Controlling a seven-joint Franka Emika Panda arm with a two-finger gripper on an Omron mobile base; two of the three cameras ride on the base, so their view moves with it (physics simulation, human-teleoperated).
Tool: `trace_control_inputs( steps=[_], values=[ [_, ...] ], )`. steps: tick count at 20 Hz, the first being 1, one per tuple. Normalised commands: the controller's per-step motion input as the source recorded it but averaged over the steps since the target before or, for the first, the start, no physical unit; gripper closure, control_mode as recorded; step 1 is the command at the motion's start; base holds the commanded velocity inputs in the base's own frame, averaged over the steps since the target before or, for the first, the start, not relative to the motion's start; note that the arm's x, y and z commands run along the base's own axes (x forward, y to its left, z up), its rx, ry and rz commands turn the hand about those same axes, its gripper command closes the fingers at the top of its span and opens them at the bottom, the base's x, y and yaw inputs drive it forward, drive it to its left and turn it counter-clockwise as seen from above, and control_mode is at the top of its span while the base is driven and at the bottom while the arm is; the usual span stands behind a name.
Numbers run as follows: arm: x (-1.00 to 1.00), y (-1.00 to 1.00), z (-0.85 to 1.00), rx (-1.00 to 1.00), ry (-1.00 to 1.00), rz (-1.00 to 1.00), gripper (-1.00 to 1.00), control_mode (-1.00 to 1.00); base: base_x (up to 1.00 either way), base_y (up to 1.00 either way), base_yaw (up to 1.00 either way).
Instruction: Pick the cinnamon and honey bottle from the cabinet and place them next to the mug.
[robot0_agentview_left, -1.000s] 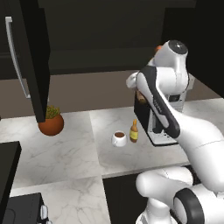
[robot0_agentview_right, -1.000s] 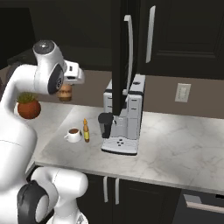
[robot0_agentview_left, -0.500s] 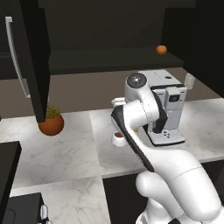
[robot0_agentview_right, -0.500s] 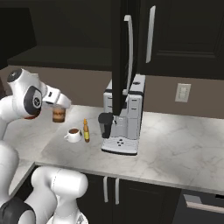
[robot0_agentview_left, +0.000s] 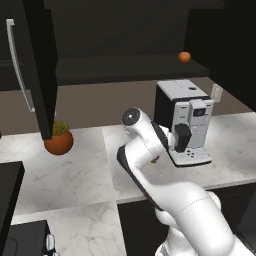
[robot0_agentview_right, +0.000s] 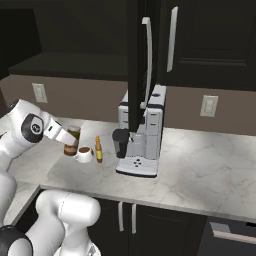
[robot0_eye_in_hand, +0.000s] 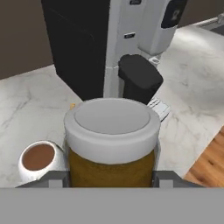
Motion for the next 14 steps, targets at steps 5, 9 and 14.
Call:
trace_control_inputs(
  steps=[5,9,14],
  values=[
    [0.33,0.0,-0.08,0.0,0.0,-0.31,1.0,-1.0,0.0,0.0,0.0],
    [0.19,0.08,0.0,0.0,-0.07,-0.2,1.0,-1.0,0.0,0.0,0.0],
    [0.0,0.01,-0.09,-0.08,-0.01,-0.1,1.0,-1.0,0.0,0.0,0.0]
  ],
)
